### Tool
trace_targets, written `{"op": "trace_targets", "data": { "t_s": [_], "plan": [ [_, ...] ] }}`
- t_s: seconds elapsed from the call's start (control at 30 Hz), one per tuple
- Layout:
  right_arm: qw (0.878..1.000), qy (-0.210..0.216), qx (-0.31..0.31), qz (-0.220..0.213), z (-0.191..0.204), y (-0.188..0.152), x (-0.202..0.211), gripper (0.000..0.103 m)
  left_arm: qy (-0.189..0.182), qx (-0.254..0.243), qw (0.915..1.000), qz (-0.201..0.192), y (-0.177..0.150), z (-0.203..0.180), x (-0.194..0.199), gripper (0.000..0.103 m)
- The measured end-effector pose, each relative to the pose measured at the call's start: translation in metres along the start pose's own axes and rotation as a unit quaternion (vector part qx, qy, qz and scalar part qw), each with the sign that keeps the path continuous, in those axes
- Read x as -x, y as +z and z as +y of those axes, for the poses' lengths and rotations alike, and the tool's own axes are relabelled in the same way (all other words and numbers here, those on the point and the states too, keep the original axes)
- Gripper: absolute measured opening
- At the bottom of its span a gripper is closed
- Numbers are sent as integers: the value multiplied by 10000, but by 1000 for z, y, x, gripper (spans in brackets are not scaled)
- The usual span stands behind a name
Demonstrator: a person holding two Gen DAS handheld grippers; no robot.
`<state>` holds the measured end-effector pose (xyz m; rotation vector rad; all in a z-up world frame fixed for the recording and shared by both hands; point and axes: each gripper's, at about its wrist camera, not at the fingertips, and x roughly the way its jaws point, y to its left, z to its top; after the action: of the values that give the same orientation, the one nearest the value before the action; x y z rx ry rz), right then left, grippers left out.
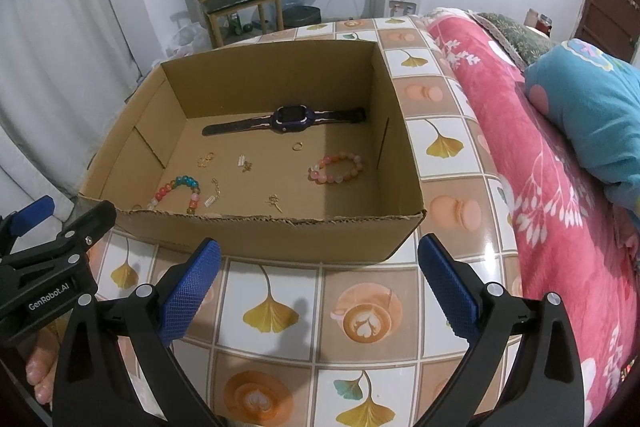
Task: Organize jewelry
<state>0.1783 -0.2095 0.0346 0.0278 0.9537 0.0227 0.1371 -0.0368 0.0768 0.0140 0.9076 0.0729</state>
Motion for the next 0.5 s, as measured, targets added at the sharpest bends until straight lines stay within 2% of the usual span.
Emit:
{"op": "trace_targets", "data": {
  "t_s": [0.5],
  "plan": [
    [10000,-10,4,0,0,0,0,96,-11,6,10000,8,-1,-2,0,95]
  ]
}}
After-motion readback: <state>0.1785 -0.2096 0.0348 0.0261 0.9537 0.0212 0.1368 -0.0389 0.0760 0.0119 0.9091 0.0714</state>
